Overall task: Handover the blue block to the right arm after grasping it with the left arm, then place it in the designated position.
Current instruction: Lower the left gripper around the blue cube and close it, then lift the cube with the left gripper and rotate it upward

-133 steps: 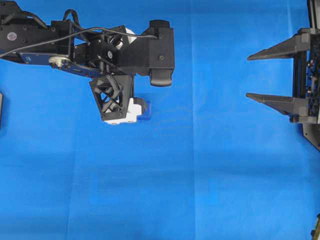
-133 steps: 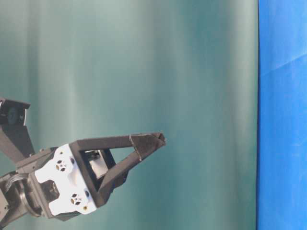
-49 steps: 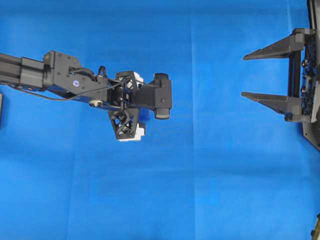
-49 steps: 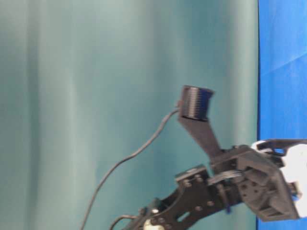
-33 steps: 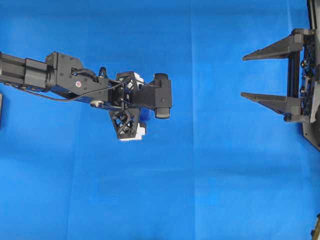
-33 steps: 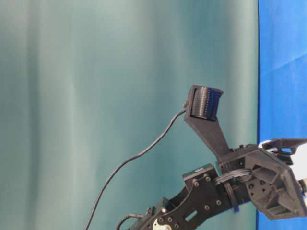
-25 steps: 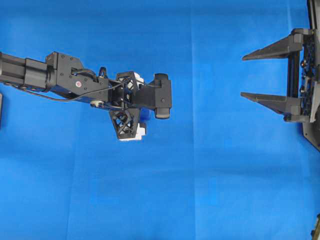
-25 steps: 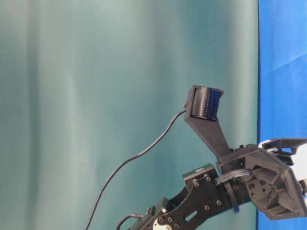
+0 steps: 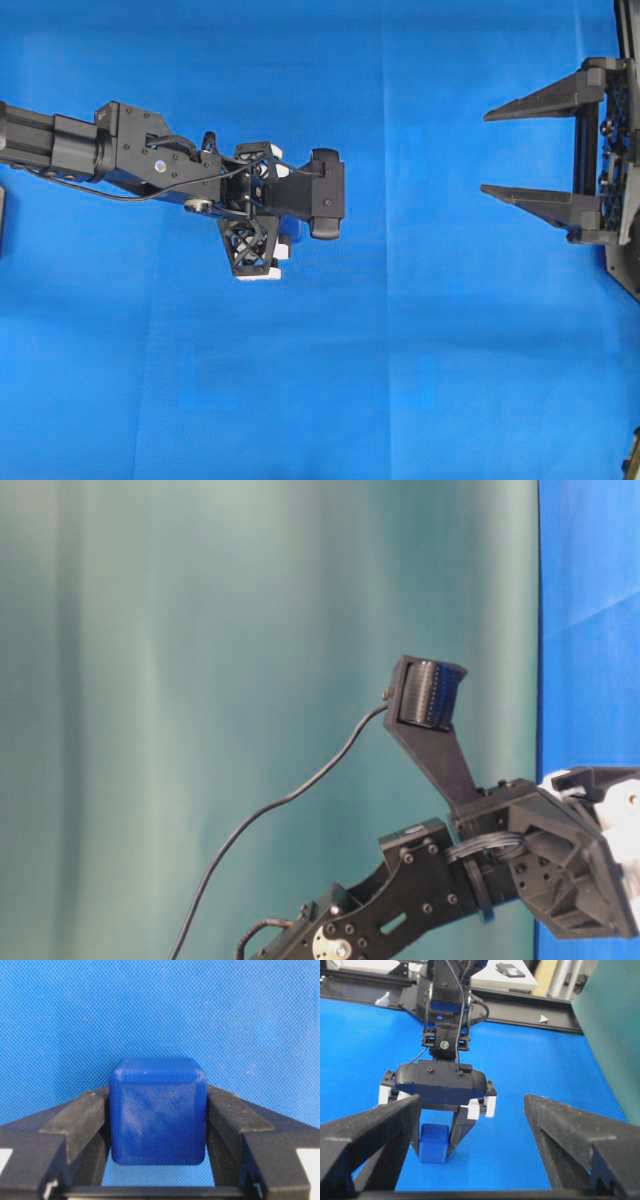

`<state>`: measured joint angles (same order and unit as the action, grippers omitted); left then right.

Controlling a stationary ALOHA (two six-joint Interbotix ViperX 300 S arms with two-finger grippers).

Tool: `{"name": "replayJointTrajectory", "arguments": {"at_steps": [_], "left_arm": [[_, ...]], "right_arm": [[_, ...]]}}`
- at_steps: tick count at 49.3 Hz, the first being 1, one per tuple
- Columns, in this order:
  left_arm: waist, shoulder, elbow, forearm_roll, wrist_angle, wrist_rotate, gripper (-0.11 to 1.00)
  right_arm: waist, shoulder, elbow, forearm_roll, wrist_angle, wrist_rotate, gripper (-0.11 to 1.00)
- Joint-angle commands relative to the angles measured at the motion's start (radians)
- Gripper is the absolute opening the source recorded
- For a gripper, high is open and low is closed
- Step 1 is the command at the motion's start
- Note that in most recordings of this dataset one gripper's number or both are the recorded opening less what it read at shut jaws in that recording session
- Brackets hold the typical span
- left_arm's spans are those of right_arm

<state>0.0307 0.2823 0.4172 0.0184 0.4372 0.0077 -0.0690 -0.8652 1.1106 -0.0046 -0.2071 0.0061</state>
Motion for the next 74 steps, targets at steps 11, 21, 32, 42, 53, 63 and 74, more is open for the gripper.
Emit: {"name": "replayJointTrajectory", "arguments": {"at_steps": [11,21,32,42,53,63,74], "left_arm": [[0.000,-0.117,-0.054,0.003,0.095,-0.008,0.46],[-0.009,-0.210,-0.118,0.002,0.239,-0.008,0.46],[-0.015,-0.278,-0.181,0.003,0.354,-0.008,0.46],[-0.028,-0.318,-0.259,0.003,0.460,-0.005,0.46],[-0.032,-0.364,-0.330,0.003,0.554,-0.003,0.46],[-0.032,-0.383,-0.359,0.003,0.609,-0.003,0.46],[-0.032,-0.387,-0.359,0.003,0.611,-0.006,0.46]], "right_arm": [[-0.002,0.003,-0.021,0.000,-0.005,0.002,0.98],[-0.002,0.005,-0.021,0.000,-0.005,0.003,0.98],[-0.002,0.003,-0.021,0.000,-0.002,0.003,0.98],[-0.002,0.002,-0.021,0.000,0.005,0.003,0.98],[-0.002,0.002,-0.023,0.000,0.005,0.003,0.98],[-0.002,0.002,-0.025,0.000,0.005,0.005,0.98],[-0.002,0.002,-0.026,0.000,0.005,0.005,0.98]]}}
